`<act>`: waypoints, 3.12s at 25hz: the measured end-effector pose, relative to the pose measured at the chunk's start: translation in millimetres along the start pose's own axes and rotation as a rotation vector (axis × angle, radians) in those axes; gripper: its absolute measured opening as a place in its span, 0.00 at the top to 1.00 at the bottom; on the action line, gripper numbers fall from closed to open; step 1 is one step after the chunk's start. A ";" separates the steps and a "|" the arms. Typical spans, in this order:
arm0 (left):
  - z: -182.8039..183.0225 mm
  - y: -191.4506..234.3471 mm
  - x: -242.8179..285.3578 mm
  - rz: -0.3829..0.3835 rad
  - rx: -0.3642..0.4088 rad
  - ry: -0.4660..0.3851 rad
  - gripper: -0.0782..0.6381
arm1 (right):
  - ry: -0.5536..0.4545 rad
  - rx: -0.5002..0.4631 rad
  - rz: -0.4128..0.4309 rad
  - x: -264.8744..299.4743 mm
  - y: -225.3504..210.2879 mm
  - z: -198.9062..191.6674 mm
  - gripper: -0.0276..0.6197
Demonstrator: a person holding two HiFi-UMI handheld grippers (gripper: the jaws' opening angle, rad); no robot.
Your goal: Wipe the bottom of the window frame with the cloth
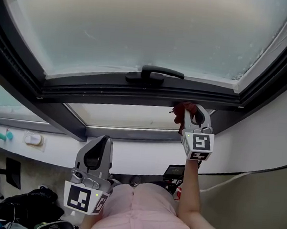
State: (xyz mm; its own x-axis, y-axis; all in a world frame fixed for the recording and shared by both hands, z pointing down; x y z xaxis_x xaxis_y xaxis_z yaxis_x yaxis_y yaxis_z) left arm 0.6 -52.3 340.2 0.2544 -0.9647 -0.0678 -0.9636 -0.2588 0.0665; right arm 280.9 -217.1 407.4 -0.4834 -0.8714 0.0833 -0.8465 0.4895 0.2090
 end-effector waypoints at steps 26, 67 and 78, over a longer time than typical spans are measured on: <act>0.9 -0.3 5.5 -0.015 0.003 0.000 0.89 | 0.013 0.014 -0.095 -22.1 -42.8 -14.0 0.85; -3.6 -5.6 11.8 -0.034 0.019 0.029 0.89 | 0.023 0.155 -0.470 -83.5 -165.2 -51.4 0.86; -0.9 0.9 7.2 -0.017 0.007 0.028 0.89 | 0.063 0.128 -0.491 -89.5 -172.8 -54.7 0.86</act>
State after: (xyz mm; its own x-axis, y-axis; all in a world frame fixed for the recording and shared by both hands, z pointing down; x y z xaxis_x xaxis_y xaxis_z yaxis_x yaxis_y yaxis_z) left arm 1.6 -59.5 340.6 0.2730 -0.9611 -0.0412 -0.9596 -0.2751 0.0590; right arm 482.7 -225.4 417.1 -0.0110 -0.9978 0.0650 -0.9929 0.0186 0.1178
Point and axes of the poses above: the fingertips, and each gripper's own axes: x forward along the fingers, y to its left, z out of its top, the point moved 6 cm from there along -x, backward along the fingers, and after that the axes turned 11 degrees about z, right-handed, at the moved point
